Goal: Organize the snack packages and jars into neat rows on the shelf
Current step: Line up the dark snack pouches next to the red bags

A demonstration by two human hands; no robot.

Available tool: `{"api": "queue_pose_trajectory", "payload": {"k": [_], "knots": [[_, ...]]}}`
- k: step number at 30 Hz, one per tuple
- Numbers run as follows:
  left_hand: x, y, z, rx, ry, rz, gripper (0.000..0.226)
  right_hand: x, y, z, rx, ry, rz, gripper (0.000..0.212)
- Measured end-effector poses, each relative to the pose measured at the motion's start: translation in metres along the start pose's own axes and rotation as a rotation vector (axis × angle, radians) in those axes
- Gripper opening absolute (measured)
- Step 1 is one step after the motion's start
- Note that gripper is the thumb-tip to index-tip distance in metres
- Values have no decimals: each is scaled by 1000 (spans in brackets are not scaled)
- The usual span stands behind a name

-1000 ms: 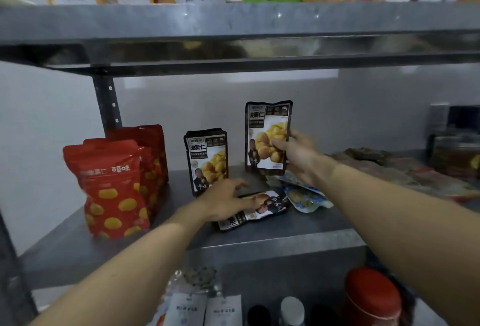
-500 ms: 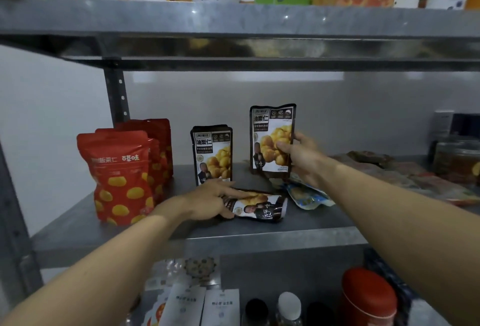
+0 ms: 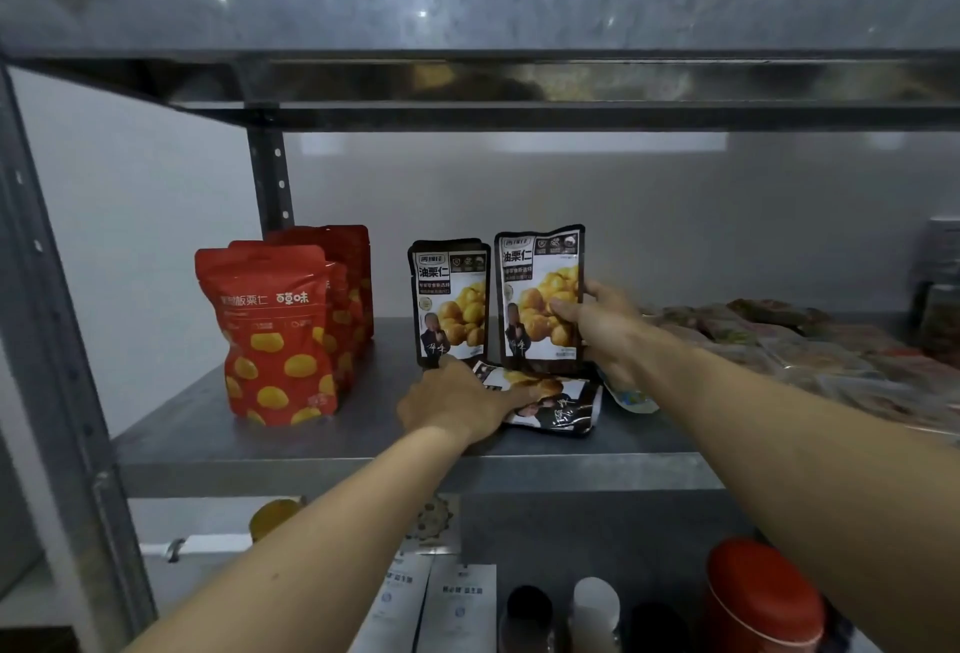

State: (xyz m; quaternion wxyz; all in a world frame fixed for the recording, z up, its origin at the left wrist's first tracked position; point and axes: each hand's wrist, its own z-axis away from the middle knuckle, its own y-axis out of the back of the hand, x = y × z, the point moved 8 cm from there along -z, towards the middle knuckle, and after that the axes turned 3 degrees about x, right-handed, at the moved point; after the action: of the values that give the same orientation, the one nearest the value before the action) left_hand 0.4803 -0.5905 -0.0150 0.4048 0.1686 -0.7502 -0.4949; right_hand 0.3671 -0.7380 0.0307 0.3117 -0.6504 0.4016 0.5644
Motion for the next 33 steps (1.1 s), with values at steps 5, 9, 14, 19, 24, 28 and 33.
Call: {"api": "queue_pose_trajectory", "payload": {"k": [5,9,14,19,24,28,33], "knots": [[-7,0,-1,-4,-2,35,93,11,4,4,-21,7,-7,21],[-14,-1,-6,-21,-36,156,89,10,4,11,-40,-3,-13,23],[-24,2,-5,-2,32,361,73,10,4,20,-64,-12,-25,24],[-5,-6,4,-65,125,627,70,12,1,26,-76,-21,-64,25],[-3,-2,12,-29,242,760,76,7,0,33,-88,-11,-92,25],[-18,2,14,-8,280,931,58,-1,4,38,-111,12,-135,26],[-37,19,11,77,205,1135,37,-14,12,39,-109,41,-190,23]]}}
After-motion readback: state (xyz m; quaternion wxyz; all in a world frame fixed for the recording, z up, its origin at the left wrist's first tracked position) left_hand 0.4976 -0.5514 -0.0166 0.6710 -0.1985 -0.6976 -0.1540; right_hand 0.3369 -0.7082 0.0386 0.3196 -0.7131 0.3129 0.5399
